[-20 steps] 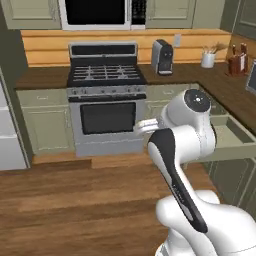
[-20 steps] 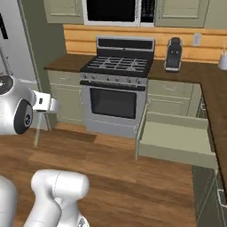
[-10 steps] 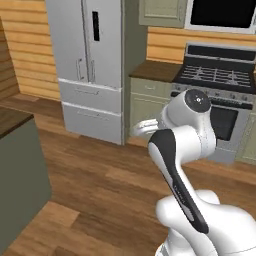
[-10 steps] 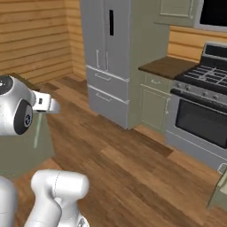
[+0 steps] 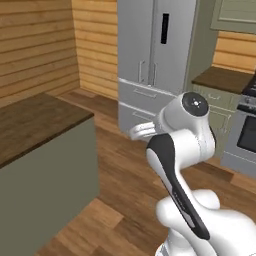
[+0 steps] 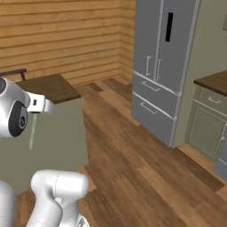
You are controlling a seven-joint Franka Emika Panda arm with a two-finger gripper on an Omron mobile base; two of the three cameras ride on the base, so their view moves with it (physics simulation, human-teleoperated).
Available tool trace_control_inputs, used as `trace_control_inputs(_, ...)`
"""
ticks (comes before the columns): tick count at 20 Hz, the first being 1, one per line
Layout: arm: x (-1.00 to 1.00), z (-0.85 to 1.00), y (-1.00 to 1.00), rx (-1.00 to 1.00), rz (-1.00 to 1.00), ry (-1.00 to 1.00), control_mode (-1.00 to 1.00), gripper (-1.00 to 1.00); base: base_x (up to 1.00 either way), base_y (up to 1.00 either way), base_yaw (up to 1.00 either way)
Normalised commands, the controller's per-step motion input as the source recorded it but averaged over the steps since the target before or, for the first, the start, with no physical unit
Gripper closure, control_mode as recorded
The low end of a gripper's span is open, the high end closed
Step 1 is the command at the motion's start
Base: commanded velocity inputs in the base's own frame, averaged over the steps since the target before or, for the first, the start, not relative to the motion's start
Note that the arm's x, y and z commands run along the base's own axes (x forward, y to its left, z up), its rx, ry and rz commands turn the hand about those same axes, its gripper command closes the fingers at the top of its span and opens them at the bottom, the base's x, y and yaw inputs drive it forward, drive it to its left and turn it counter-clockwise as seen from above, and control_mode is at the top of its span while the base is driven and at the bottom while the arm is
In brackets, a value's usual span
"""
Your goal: Take a straw from the drawer in front and place it inside the glass cup on the dining counter.
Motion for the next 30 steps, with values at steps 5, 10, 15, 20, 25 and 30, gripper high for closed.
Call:
trace_control_inputs(5,0.00,0.00,0.00,0.00,0.00,0.00,1.00,1.00,1.00,0.09,0.11)
trace_control_inputs(10,0.00,0.00,0.00,0.00,0.00,0.00,1.00,1.00,1.00,-0.15,0.09)
trace_control_inputs(15,0.00,0.00,0.00,0.00,0.00,0.00,1.00,1.00,1.00,-0.42,0.09)
trace_control_inputs(20,0.00,0.00,0.00,0.00,0.00,0.00,1.00,1.00,1.00,-0.63,0.25)
trace_control_inputs(25,0.00,0.00,0.00,0.00,0.00,0.00,1.00,1.00,1.00,-0.48,0.38)
trace_control_inputs(30,0.00,0.00,0.00,0.00,0.00,0.00,1.00,1.00,1.00,-0.42,0.40)
